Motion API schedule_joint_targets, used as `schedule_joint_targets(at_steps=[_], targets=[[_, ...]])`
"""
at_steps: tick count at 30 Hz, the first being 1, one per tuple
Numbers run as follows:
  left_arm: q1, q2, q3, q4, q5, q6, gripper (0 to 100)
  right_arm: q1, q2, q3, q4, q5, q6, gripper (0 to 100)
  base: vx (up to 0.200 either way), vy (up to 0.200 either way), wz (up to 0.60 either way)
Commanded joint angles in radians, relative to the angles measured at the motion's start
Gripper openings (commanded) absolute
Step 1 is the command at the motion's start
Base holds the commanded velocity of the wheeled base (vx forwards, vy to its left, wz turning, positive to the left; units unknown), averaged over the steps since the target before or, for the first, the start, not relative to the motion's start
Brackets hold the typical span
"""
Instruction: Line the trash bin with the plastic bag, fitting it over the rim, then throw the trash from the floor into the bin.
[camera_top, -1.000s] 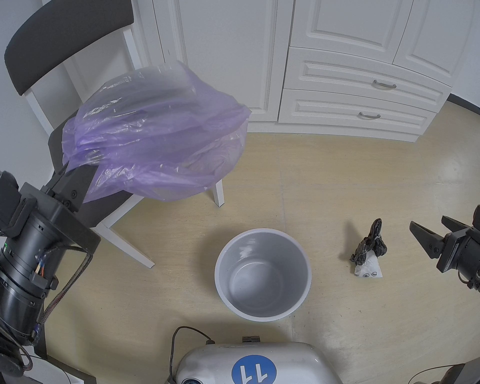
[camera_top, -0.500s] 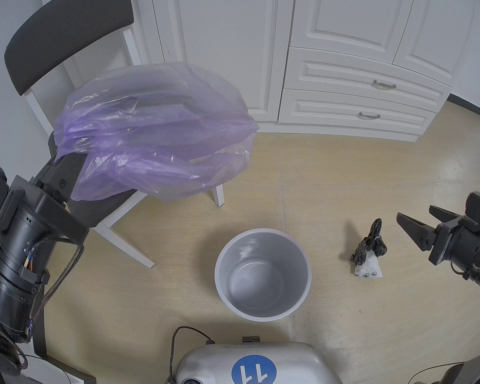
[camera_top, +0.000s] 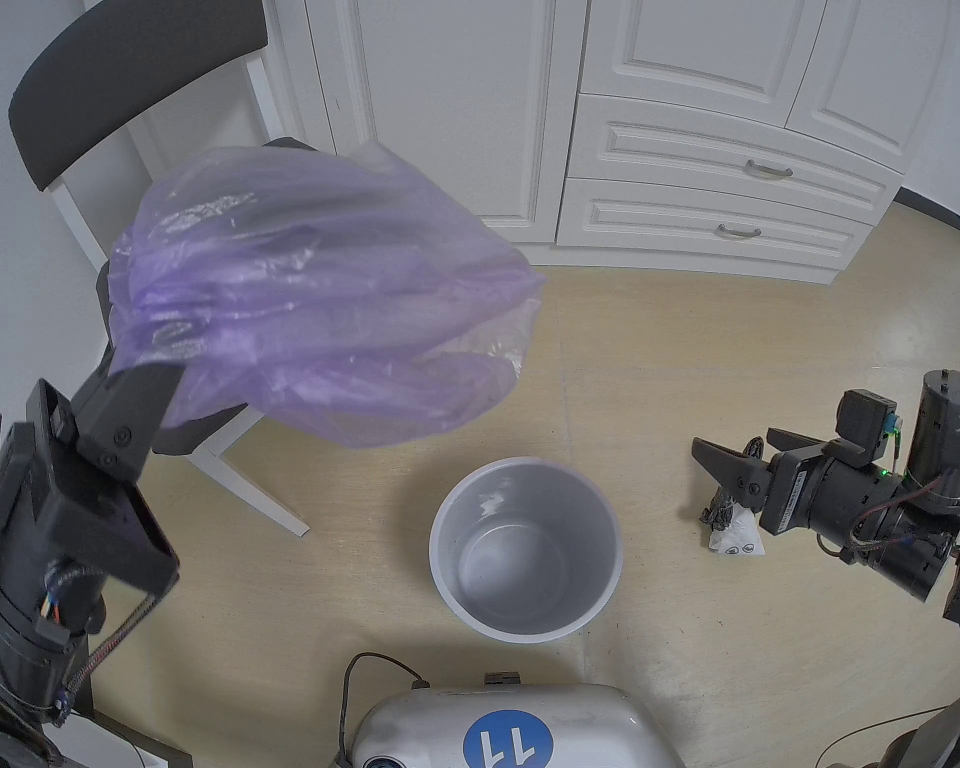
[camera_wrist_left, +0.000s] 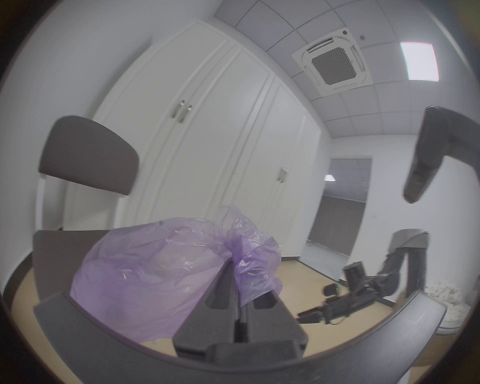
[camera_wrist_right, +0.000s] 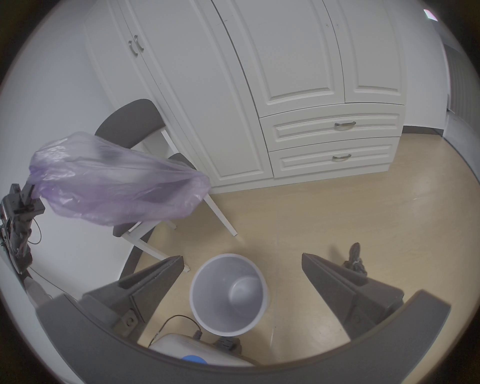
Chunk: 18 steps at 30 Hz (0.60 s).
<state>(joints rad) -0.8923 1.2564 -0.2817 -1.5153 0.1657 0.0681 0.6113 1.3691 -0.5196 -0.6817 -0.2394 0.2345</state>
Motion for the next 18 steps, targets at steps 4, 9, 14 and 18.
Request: schedule_joint_targets(at_steps=[4, 9, 14, 18], targets=[[-0.031, -0.011, 0.056, -0.019, -0.077, -0.030, 0, 0.082, 0.119, 0.023, -0.090, -0.009, 0.037, 100, 0.000, 0.000, 0.00], [-0.046, -0.049, 0.064, -0.019, -0.097, -0.047, 0, 0.082, 0.166, 0.027, -0.153, -0.011, 0.039, 100, 0.000, 0.000, 0.00], [-0.046, -0.077, 0.093, -0.019, -0.146, -0.056, 0, 0.076, 0.176, 0.030, -0.196, -0.038, 0.039, 100, 0.000, 0.000, 0.00], [-0.046, -0.080, 0.105, -0.019, -0.176, -0.056, 0, 0.070, 0.166, 0.032, -0.194, -0.043, 0.037, 100, 0.000, 0.000, 0.00]])
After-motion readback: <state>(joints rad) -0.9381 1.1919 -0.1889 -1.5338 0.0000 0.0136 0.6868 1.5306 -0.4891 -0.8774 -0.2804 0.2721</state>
